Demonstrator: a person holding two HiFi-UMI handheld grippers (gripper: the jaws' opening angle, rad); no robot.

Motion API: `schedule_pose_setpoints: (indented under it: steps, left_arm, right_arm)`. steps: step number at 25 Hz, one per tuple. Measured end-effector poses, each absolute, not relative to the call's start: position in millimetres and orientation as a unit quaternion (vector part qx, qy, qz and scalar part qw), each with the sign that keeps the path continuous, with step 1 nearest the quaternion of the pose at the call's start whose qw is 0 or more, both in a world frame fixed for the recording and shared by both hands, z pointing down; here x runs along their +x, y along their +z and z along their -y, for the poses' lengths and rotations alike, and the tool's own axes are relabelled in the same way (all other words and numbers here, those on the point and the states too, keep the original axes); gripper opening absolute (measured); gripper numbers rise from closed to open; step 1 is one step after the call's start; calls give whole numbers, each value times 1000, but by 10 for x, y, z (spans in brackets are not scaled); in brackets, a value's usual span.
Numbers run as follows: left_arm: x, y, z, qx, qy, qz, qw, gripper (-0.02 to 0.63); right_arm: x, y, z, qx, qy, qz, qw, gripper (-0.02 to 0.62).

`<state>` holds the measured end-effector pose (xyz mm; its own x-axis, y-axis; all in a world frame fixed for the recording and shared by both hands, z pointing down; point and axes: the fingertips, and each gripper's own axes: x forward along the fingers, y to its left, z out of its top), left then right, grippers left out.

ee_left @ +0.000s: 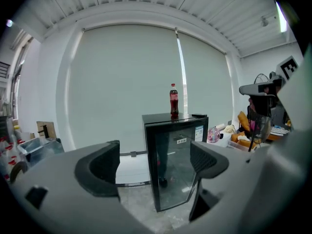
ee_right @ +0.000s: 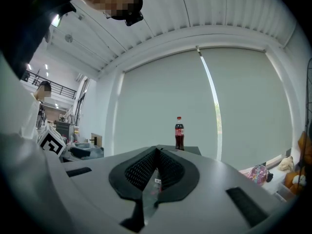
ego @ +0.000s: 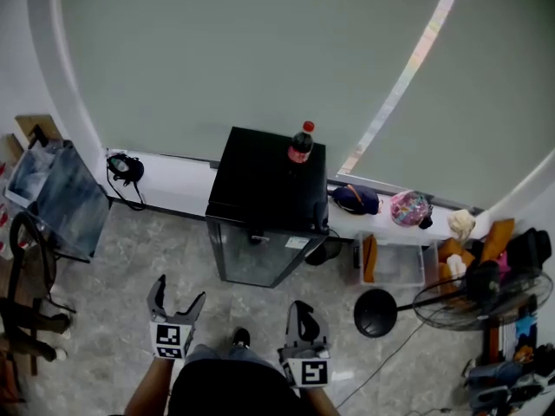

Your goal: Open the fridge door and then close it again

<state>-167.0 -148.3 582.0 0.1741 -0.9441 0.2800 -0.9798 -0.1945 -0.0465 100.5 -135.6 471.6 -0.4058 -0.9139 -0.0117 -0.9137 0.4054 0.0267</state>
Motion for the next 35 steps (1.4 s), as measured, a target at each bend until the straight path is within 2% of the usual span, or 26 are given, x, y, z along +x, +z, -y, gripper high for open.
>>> schedule_pose_setpoints:
  steps: [9, 28, 31, 35]
  left_arm:
    - [-1687, 6506, 2158, 790, 156, 576, 140, 448]
    - [-1658, 7853, 3312, 811, 242, 496, 191, 434]
    - [-1630, 7979, 3442, 812, 253, 487, 199, 415]
    - [-1597, 8057, 3572, 811, 265, 480, 202, 354]
  right_arm:
    - [1094, 4681, 1416, 581, -21, 813, 19, 5]
    - [1108, 4761, 1210, 661, -10, 749, 45, 3]
    - [1080, 4773, 1224, 665, -12, 745, 50, 5]
    - [1057, 4818, 1225, 667, -8, 742, 62, 5]
